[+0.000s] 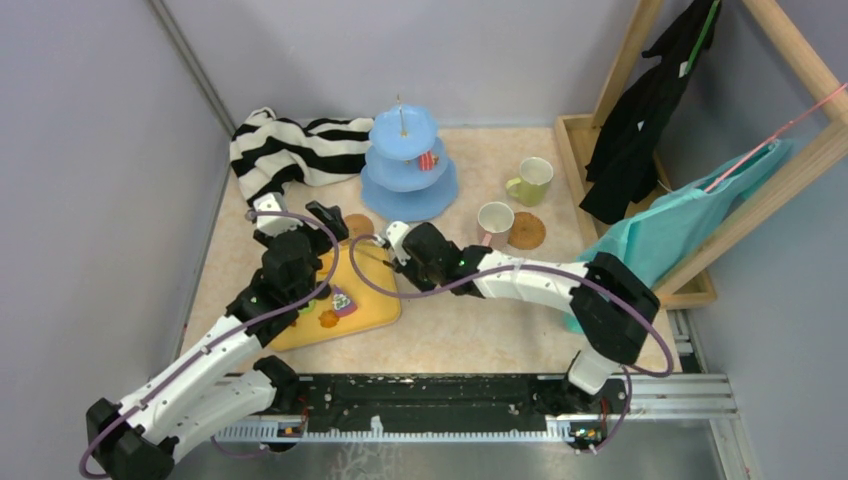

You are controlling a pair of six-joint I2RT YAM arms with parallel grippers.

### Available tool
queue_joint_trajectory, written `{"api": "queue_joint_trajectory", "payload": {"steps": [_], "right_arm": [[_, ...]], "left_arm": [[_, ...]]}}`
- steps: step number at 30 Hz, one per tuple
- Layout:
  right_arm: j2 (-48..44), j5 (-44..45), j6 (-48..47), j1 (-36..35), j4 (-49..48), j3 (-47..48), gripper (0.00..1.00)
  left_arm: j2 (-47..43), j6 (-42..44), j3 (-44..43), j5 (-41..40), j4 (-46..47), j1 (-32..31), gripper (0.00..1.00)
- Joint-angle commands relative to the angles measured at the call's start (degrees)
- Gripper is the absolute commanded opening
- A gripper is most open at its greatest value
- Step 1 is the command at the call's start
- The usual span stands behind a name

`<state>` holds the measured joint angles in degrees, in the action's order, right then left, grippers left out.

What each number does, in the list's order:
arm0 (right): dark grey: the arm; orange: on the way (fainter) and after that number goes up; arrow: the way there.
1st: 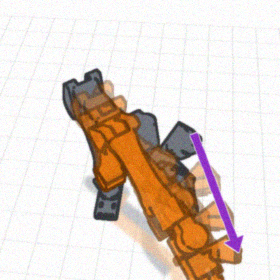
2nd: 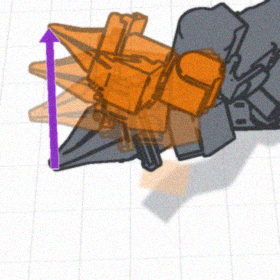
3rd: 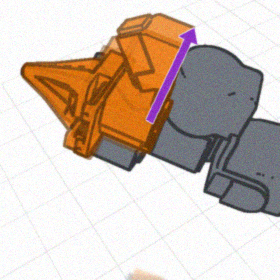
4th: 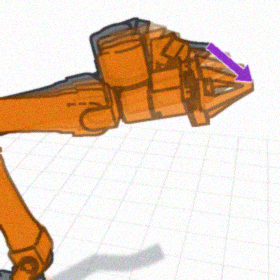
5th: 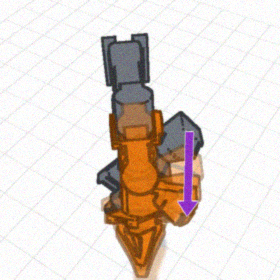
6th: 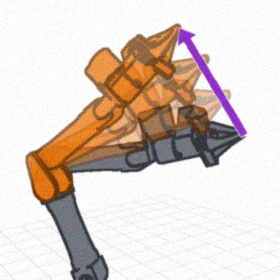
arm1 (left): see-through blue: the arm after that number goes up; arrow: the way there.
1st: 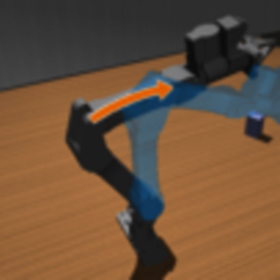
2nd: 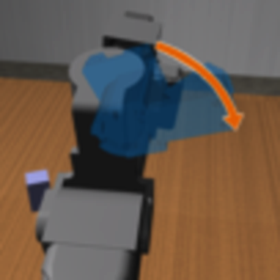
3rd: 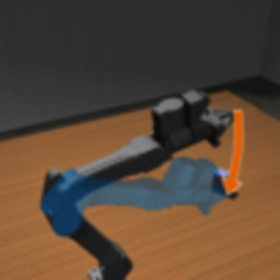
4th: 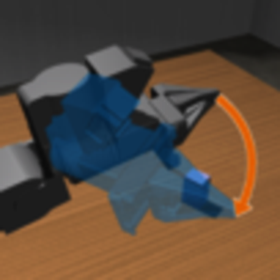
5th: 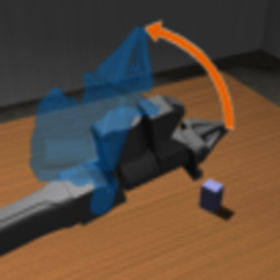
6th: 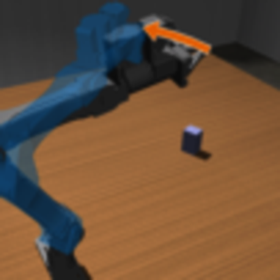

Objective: Serve the afternoon tea
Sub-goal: Pick up the clamp from the desert table.

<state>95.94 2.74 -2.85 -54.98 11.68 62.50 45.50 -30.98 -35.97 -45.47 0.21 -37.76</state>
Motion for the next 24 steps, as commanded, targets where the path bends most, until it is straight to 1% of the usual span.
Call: {"api": "queue_joint_trajectory", "payload": {"steps": [1,6,11,14,17,24], "right_arm": [[-8.84,0.88,1.73,-2.92,-6.21,-6.42,0.07],[-14.66,-1.93,2.55,-4.54,-10.31,-15.28,0.07],[-16.51,-4.42,1.99,-4.69,-12.56,-19.21,0.08],[-16.54,-4.82,1.83,-5.02,-14.03,-21.09,0.10],[-15.25,-3.44,1.46,-5.20,-14.43,-21.71,0.15],[-11.06,1.61,1.24,-5.41,-12.26,-20.43,0.34]], "left_arm": [[-1.74,-1.65,-1.31,-0.48,-3.70,0.23,0.99],[-1.77,-1.25,-0.58,1.61,-4.31,0.23,0.99],[1.70,-1.43,-1.61,4.45,-5.99,0.21,0.99],[2.96,-1.94,-1.19,5.63,-5.74,0.23,0.99],[3.82,-2.81,-0.64,5.95,-5.47,0.23,0.99],[5.64,-3.25,-0.16,6.11,-3.91,0.23,0.99]]}}
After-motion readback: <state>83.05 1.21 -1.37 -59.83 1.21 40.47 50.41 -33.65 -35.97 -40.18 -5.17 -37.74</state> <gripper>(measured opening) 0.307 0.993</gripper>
